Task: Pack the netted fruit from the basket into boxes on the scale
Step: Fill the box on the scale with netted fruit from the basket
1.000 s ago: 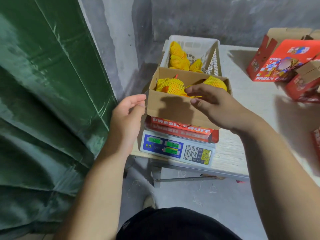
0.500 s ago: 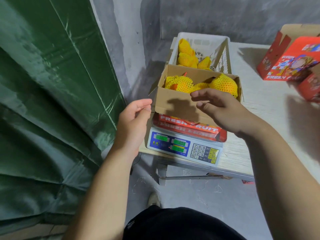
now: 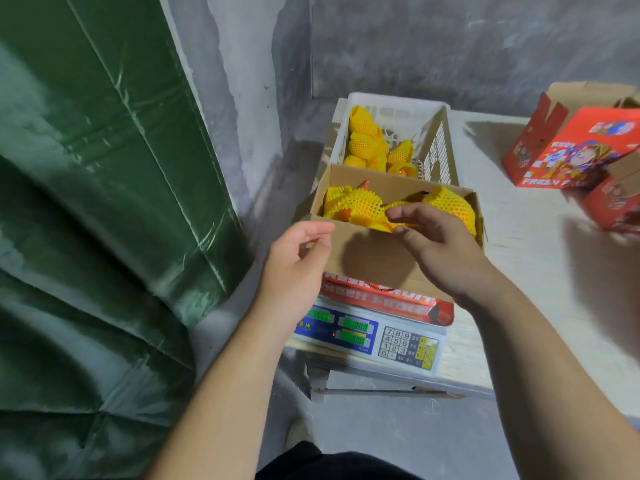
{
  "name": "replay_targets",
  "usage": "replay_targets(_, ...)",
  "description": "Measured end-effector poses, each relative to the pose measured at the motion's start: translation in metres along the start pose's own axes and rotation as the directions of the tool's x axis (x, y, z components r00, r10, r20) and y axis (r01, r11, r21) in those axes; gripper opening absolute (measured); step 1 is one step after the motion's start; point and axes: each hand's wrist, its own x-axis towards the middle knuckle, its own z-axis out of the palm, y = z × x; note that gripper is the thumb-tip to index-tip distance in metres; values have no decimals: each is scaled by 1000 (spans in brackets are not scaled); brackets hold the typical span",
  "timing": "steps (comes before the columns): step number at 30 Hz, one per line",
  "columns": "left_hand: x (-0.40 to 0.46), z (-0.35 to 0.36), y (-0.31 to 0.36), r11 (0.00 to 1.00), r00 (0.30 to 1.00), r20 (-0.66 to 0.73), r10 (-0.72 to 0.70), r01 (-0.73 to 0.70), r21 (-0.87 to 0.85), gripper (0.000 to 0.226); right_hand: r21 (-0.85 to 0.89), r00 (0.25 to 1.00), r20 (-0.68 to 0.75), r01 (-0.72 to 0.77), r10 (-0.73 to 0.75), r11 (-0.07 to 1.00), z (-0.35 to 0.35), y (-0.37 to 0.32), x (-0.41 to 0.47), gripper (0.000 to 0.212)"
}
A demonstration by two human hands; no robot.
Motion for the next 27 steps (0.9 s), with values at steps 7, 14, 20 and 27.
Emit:
replay_targets(7, 87, 10, 19, 980, 974, 206, 91, -125, 157, 22, -14, 940, -342, -22, 16, 1000, -3, 1, 57, 19)
replay_targets(14, 207, 38, 32, 934, 936, 299, 184, -262, 245, 23, -185, 805, -593, -175, 32, 967, -51, 20, 88, 22)
replay_targets(20, 313, 103, -8, 820, 832, 547, 92, -375, 432, 24, -329, 943, -296, -249, 150, 911, -93, 47, 174, 19)
replay_targets(27, 409, 126, -71, 501, 668, 730, -143, -588, 636, 20, 716, 759, 250, -563, 602, 413, -122, 110, 307, 14)
